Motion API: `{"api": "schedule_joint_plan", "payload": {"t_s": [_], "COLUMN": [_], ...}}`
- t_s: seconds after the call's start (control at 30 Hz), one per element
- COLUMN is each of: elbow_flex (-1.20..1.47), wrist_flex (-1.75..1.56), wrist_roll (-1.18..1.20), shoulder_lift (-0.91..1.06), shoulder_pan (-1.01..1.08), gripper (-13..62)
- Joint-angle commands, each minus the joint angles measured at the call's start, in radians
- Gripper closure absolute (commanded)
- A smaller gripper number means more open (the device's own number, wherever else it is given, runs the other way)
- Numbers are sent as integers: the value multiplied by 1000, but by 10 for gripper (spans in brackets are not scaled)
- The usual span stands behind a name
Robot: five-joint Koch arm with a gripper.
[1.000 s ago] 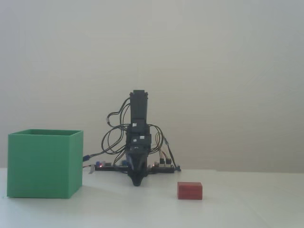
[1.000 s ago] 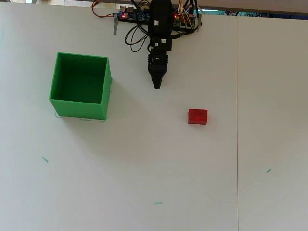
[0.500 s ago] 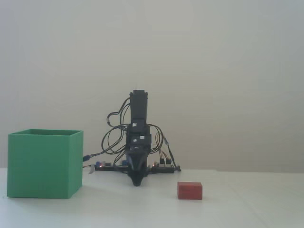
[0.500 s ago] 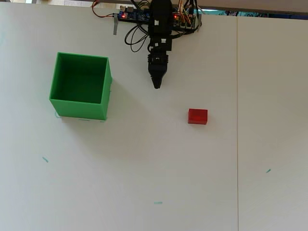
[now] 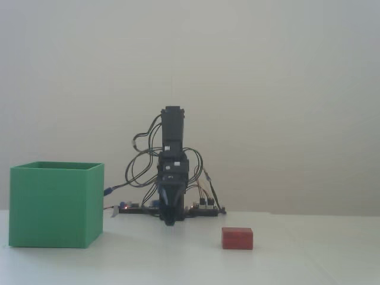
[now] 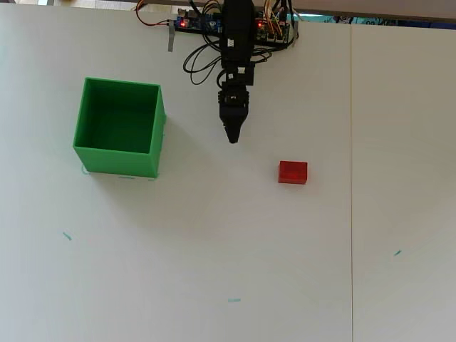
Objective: Grasp a red block and put it in the green bin.
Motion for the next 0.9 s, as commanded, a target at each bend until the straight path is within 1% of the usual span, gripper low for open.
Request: {"api": "schedule_joint_plan", "payload": {"t_s": [0.0, 0.1, 0.23, 0.37, 0.5, 0.63, 0.87], "elbow_flex": [-173, -434, -769, -968, -1040, -1097, -1259], "wrist_flex": [265, 597, 1008, 1266, 1387, 1430, 1494], "wrist_roll": [-51, -51, -51, -51, -49, -46, -44], "shoulder_lift": [-21, -52, -101, -146, -209, -336, -538], "shoulder_pan": [-9, -21, -94, -175, -259, -295, -158], "gripper": [155, 155, 156, 156, 161, 163, 164]}}
